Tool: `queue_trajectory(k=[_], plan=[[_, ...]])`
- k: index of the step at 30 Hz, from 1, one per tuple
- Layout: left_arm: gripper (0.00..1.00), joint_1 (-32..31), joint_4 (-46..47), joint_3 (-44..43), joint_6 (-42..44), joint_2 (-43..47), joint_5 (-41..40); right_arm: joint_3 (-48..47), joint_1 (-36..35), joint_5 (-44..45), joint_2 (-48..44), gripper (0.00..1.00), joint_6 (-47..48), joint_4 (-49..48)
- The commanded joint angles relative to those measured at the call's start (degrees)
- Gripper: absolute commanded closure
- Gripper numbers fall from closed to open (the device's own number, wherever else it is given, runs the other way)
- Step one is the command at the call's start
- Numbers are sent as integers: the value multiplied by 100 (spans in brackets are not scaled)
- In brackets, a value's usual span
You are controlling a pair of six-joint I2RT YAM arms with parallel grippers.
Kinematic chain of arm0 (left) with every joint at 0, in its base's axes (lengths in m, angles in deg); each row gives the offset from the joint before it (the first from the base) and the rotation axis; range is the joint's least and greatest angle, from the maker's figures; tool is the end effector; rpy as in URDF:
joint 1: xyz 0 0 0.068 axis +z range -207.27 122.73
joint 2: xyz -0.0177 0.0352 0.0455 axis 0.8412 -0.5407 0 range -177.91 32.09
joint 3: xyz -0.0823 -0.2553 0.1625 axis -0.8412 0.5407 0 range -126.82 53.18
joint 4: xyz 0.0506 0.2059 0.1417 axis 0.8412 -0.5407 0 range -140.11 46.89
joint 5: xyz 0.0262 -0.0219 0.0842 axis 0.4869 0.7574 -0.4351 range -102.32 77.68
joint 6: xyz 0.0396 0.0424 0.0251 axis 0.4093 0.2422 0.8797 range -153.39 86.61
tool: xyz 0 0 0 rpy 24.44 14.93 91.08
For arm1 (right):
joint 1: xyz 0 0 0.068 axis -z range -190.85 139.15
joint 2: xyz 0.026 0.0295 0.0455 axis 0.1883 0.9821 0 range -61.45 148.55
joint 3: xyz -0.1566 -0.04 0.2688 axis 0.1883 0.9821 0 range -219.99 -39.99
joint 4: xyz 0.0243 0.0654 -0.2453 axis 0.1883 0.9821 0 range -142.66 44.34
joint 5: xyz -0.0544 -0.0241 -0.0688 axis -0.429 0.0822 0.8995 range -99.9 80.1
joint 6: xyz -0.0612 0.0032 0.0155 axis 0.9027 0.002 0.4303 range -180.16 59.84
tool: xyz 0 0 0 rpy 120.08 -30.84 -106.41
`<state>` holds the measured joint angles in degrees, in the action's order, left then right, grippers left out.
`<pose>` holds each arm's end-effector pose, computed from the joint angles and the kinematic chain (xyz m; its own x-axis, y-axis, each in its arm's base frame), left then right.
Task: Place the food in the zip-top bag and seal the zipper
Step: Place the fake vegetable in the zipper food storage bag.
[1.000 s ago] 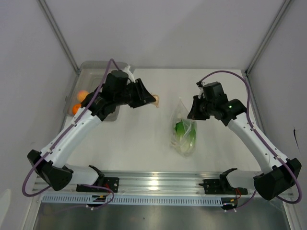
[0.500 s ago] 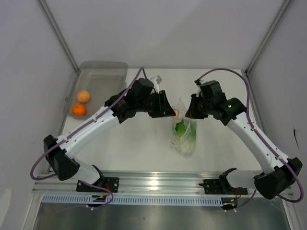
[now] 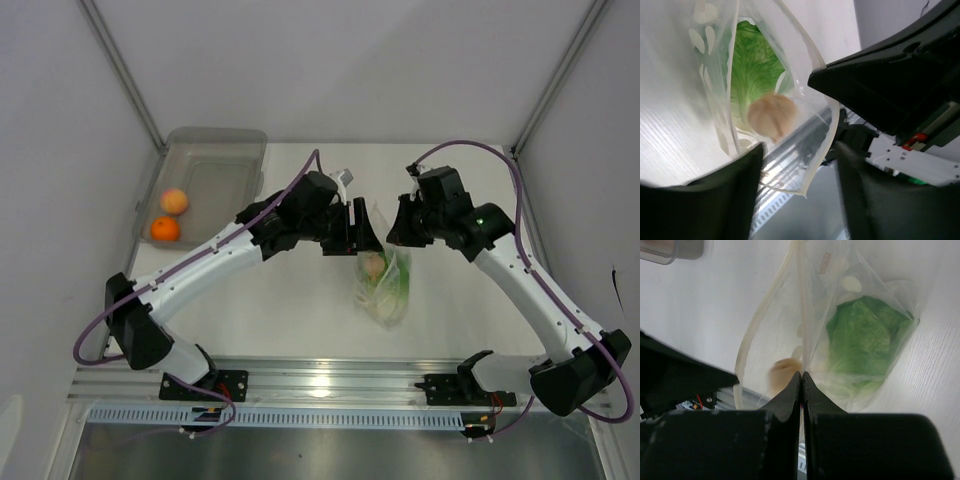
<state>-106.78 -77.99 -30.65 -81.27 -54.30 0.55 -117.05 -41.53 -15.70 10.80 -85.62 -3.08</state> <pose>0.2109 -0.2638 0.3945 -0.8998 -0.0596 -0.4321 0.2816 0.6772 -0.6798 0.2090 0.1296 0.3986 -0.7916 0.0276 -0.6105 -0.2537 0.8940 0.3693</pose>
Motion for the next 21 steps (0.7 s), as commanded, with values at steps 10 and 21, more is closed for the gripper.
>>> queue_trajectory(k=[10, 21], plan=[[1, -93, 68, 25, 287, 429, -432, -284, -35, 141, -220, 100, -12, 60], [1, 433, -494, 235, 648, 1326, -1716, -134, -35, 246, -369, 100, 49, 96]])
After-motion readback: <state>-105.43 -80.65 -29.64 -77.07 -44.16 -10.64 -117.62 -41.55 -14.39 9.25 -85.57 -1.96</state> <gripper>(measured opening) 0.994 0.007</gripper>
